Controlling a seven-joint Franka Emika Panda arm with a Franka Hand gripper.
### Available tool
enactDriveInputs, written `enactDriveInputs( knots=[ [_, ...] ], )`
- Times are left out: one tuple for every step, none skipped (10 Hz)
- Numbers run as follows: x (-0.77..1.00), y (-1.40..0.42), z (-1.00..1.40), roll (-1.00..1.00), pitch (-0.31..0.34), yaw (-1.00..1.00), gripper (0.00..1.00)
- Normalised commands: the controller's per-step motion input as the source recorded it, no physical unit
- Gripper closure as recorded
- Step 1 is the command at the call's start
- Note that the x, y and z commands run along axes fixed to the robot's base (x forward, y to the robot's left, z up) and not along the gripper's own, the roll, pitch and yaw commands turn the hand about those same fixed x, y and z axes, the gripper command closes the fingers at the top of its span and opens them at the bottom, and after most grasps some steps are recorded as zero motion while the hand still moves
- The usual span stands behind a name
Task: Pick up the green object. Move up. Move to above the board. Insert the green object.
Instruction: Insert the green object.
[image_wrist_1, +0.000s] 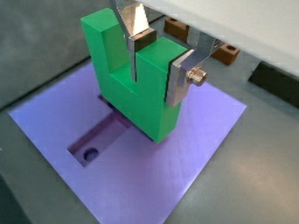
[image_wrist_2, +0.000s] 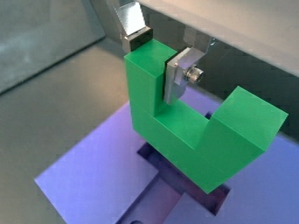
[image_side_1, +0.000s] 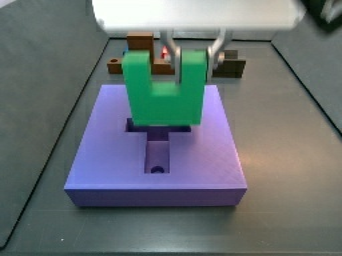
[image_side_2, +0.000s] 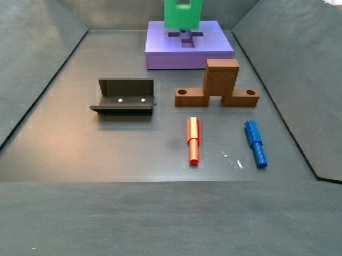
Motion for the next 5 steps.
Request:
enactDriveInputs(
  knots=[
    [-0.09, 0.0, -0.45, 0.08, -0.087, 0.11, 1.0],
    [-0.22, 0.0, -0.14, -0.06, -0.151, 0.08, 1.0],
    [-0.17, 0.0, -0.09, -0.13, -0.156, 0.05, 1.0],
    [-0.17, 0.11, -0.01, -0.13, -0.146, 0.03, 1.0],
    [-0.09, 0.13, -0.06, -0.06, -0.131, 0.06, 1.0]
  ],
)
